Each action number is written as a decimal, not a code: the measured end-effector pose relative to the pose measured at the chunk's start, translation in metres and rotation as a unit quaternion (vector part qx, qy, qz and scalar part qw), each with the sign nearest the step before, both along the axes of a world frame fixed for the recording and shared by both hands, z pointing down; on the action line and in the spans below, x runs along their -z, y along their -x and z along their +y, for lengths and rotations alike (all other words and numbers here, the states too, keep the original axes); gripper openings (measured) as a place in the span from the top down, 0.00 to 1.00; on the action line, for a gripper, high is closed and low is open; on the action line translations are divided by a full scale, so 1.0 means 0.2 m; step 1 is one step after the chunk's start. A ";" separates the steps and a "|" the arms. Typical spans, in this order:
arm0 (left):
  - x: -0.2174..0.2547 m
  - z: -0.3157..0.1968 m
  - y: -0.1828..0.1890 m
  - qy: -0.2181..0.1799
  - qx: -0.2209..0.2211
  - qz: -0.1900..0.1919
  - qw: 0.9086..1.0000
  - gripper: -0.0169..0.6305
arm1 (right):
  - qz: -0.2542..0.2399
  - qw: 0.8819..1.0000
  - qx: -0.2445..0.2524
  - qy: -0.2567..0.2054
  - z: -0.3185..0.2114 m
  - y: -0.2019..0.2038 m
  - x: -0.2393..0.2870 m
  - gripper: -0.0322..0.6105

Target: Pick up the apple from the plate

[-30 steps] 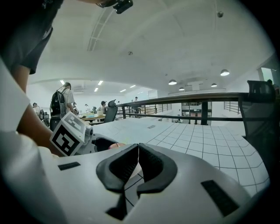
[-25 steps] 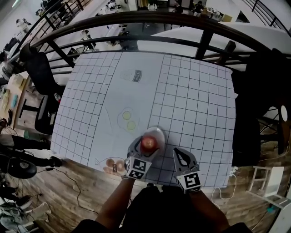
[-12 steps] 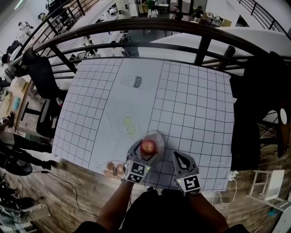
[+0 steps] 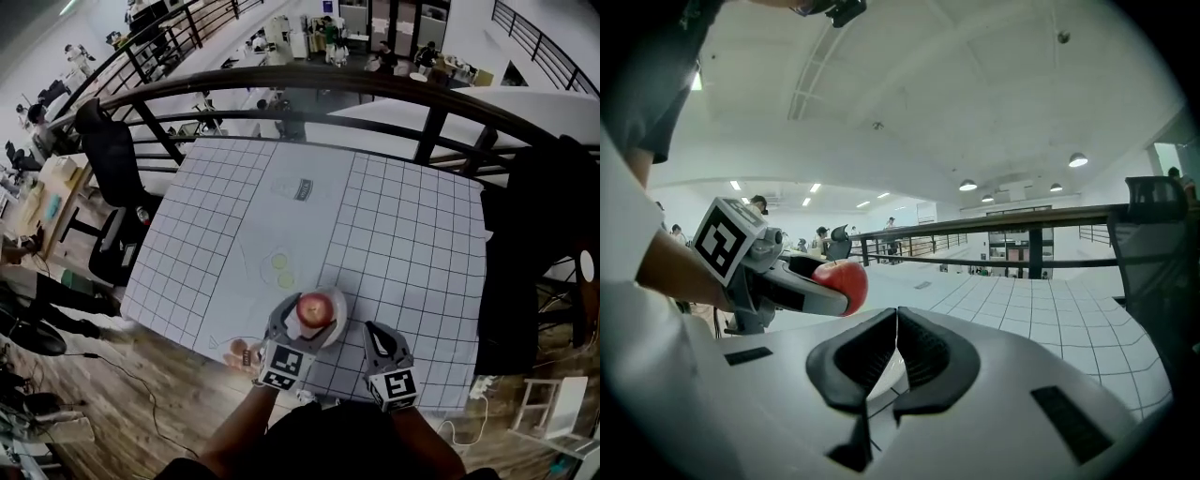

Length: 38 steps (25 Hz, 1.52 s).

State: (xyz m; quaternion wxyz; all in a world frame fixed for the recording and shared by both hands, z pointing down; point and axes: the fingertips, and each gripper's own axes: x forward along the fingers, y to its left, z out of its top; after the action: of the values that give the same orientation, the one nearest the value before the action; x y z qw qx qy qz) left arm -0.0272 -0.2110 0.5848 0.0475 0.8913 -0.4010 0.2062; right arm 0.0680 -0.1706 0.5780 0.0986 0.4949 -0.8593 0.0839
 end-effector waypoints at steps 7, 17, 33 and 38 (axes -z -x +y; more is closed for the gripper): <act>0.40 0.04 0.07 -0.046 0.037 0.050 0.997 0.33 | -0.028 0.999 0.011 -0.043 -0.02 0.04 0.24 0.91; 0.72 0.11 0.27 -0.070 0.090 0.096 0.989 0.33 | -0.038 0.993 0.037 -0.105 0.01 0.11 0.52 0.91; 0.71 0.15 0.32 -0.087 0.092 0.095 0.987 0.33 | -0.019 0.988 0.014 -0.154 -0.06 0.18 0.71 0.91; 0.72 0.16 0.29 -0.078 0.078 0.113 0.987 0.33 | -0.004 0.991 0.012 -0.137 -0.07 0.18 0.67 0.91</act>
State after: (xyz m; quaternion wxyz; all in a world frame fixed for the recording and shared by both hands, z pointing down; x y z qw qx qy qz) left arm -0.0860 -0.1797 0.4415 0.0392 0.8758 -0.4763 0.0677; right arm 0.0318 -0.1849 0.4433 0.0277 0.4934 -0.8687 -0.0336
